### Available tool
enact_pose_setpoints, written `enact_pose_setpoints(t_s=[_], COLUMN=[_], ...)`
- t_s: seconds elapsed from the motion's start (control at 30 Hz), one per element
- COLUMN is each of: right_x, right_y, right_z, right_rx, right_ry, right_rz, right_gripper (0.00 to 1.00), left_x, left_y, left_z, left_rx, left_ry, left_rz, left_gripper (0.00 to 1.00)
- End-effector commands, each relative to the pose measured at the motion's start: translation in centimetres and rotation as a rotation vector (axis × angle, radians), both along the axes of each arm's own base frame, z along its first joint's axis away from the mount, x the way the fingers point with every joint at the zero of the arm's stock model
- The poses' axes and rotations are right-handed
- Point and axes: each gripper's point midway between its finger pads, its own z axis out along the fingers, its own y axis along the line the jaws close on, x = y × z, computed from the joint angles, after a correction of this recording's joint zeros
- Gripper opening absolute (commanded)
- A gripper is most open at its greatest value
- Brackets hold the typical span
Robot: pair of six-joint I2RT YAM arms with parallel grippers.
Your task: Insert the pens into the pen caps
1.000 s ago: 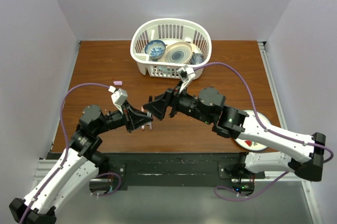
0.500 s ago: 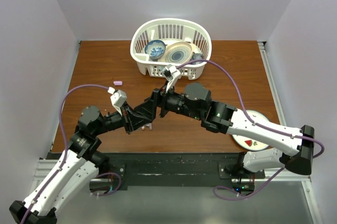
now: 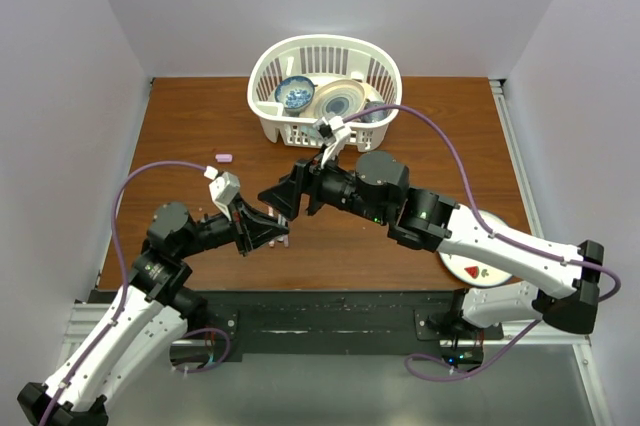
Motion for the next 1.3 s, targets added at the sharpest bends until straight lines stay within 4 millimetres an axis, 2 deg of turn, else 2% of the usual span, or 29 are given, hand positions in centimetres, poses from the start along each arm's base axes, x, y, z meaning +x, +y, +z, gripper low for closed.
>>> enact_pose_setpoints(t_s=[0.0, 0.13, 0.3, 0.73, 0.87, 0.93, 0.97, 1.0, 1.1, 1.23, 1.27], right_x=[2.0, 2.6, 2.4, 3.1, 3.1, 3.0, 2.8, 2.6, 0.9, -1.8, -2.0], right_y=[-2.6, -3.1, -2.3, -0.7, -0.6, -0.6, -0.5, -0.4, 0.3, 0.7, 0.6], right_z=[2.2, 1.0, -0.3, -0.5, -0.7, -0.9, -1.1, -0.9, -2.9, -6.8, -7.5], right_rx=[-0.022, -0.075, -0.100, -0.059, -0.061, -0.060, -0.059, -0.048, -0.076, -0.121, -0.132], right_ry=[-0.062, -0.063, -0.053, -0.035, -0.031, -0.025, -0.024, -0.029, -0.012, 0.057, 0.065], right_rz=[-0.143, -0.180, -0.153, -0.149, -0.145, -0.138, -0.130, -0.115, -0.010, 0.131, 0.142], right_gripper=[0.70, 0.65, 0.61, 0.47, 0.40, 0.33, 0.28, 0.18, 0.01, 0.00, 0.00], left_x=[-0.3, -0.4, -0.5, -0.8, -0.9, -0.9, -1.0, -0.9, -0.7, 0.2, 0.4], left_y=[0.0, 0.1, 0.0, 0.0, 0.0, 0.0, 0.0, 0.0, -0.1, -0.4, -0.5], left_z=[2.7, 2.7, 2.8, 3.0, 3.1, 3.1, 3.1, 3.3, 3.5, 3.6, 4.1], left_rx=[-0.035, -0.037, -0.040, -0.048, -0.050, -0.052, -0.052, -0.056, -0.064, -0.072, -0.083], left_ry=[-0.103, -0.105, -0.105, -0.114, -0.117, -0.120, -0.118, -0.122, -0.113, -0.094, -0.110], left_rz=[-0.013, -0.014, -0.023, -0.037, -0.037, -0.037, -0.037, -0.037, -0.033, -0.018, -0.012], left_gripper=[0.00, 0.00, 0.00, 0.00, 0.00, 0.00, 0.00, 0.00, 0.00, 0.00, 0.00])
